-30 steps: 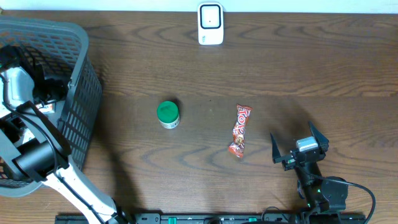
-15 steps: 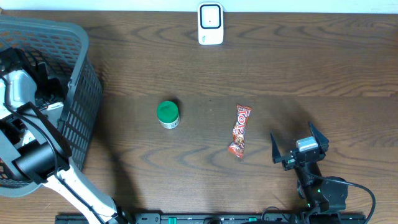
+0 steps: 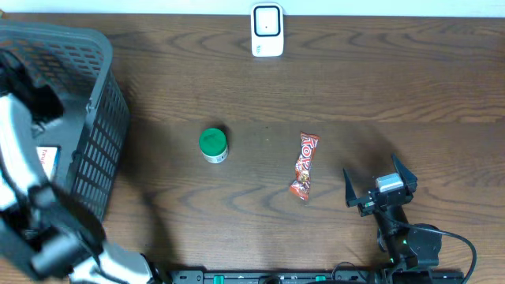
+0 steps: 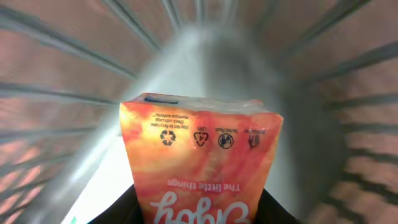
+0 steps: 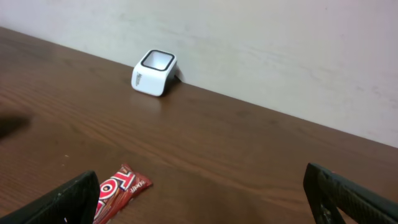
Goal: Scan the item barcode
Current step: 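Reach the left gripper into the basket and grasp the orange snack box, then carry the orange box out and place it between bottle and candy bar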
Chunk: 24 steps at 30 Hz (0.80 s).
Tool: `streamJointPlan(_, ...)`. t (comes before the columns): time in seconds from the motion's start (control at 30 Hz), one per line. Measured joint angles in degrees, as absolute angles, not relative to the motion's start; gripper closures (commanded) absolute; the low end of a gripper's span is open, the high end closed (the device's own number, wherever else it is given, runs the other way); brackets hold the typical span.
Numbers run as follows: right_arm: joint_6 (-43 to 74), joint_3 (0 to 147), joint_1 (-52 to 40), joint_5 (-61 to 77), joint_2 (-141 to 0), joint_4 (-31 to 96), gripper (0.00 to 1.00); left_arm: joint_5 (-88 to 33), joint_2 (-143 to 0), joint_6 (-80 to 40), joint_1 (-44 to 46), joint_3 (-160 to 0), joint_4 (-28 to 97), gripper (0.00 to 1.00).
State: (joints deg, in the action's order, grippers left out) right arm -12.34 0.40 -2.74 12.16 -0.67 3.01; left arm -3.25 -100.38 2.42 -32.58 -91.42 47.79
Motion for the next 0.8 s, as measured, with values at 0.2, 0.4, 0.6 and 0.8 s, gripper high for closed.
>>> streamJointPlan(0.2, -12.3, 0.4, -2.7, 12.2, -0.7, 3.0, 0.01, -15.0, -81.2, -6.5, -32.3, -91.7, 50.7, 0.61)
streamJointPlan(0.4, -12.3, 0.4, -2.7, 12.1, -0.7, 3.0, 0.01, -33.5, -68.0, -11.1, -21.3, -91.8, 54.0, 0.59)
streamJointPlan(0.6, -12.3, 0.4, -2.7, 12.2, -0.7, 3.0, 0.01, -38.7, -66.5, -13.0, 4.3, -90.4, 54.8, 0.59)
streamJointPlan(0.8, -12.3, 0.4, -2.7, 12.1, -0.7, 3.0, 0.01, -30.6, -76.1, -13.4, 25.8, -86.8, 54.6, 0.59)
